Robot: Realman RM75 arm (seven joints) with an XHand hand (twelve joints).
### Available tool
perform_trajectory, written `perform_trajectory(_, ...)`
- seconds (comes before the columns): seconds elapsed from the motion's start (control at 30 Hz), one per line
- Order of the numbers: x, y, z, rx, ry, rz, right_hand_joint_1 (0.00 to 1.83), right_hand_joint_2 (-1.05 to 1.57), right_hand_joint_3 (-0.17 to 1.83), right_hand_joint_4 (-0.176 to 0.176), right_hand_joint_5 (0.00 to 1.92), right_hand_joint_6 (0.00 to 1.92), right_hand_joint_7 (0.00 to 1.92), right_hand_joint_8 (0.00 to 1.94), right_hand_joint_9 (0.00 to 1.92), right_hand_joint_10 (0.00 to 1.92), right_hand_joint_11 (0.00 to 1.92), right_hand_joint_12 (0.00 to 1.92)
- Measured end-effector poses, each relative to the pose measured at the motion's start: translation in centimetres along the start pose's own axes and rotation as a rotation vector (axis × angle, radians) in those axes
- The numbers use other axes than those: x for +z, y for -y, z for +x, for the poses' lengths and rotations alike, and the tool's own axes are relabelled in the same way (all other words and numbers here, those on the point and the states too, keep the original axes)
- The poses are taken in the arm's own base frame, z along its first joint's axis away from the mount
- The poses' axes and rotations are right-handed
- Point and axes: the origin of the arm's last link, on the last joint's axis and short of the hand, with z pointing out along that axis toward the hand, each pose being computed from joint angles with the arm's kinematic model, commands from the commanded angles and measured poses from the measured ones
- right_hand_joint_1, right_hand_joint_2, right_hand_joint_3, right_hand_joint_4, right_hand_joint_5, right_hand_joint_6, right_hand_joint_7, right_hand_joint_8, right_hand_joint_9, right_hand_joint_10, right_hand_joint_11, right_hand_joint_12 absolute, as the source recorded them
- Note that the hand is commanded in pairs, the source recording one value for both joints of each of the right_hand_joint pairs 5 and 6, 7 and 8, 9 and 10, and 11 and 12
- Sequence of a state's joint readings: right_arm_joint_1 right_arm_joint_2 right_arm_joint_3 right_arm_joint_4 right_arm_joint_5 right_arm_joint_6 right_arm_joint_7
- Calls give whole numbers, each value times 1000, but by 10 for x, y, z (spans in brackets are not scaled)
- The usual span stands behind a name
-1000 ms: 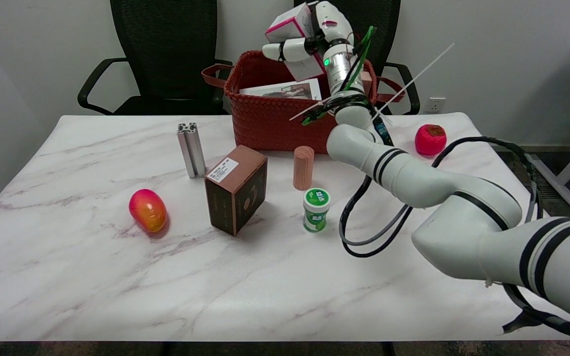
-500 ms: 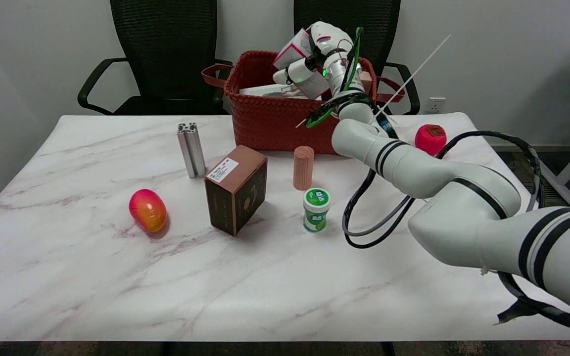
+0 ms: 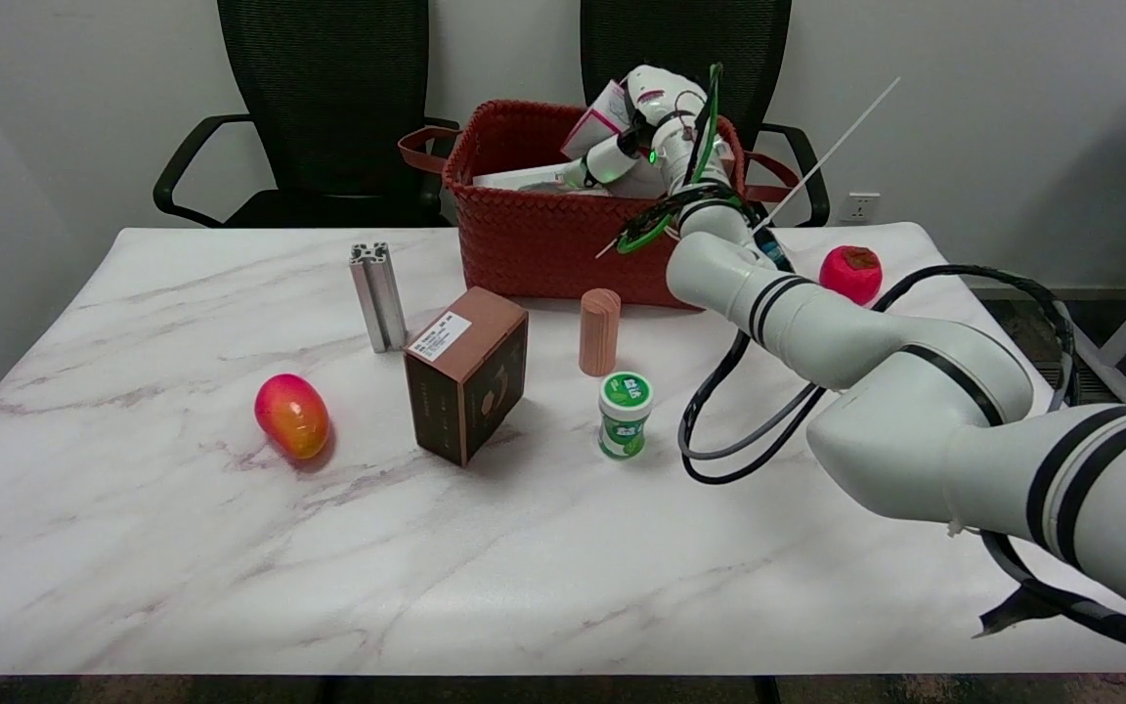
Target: Place the white paper box into the brown storage basket.
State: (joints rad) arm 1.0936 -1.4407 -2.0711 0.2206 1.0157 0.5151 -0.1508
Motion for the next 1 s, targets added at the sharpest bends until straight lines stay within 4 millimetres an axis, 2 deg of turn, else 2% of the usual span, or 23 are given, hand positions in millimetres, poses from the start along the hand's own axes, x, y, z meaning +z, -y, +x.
perform_trajectory(0.07,0,-2,-1,10,5,-11,955,178,369,0,0,0,547,547,387,387,294,294)
perform_trajectory(0.33,0,-8,-1,88,14,-53,911,141,108,0,0,0,344,344,209,209,105,105)
perform_trajectory(0.6,0,-9,1,161,8,-71,903,172,53,0,0,0,396,396,274,274,143,143)
perform_trajectory(0.77,0,-8,6,204,-9,-66,908,243,-13,0,38,38,489,489,382,382,256,256)
perform_trajectory(1.0,-3,-7,27,284,-96,-40,926,314,49,0,190,190,512,512,431,431,327,327)
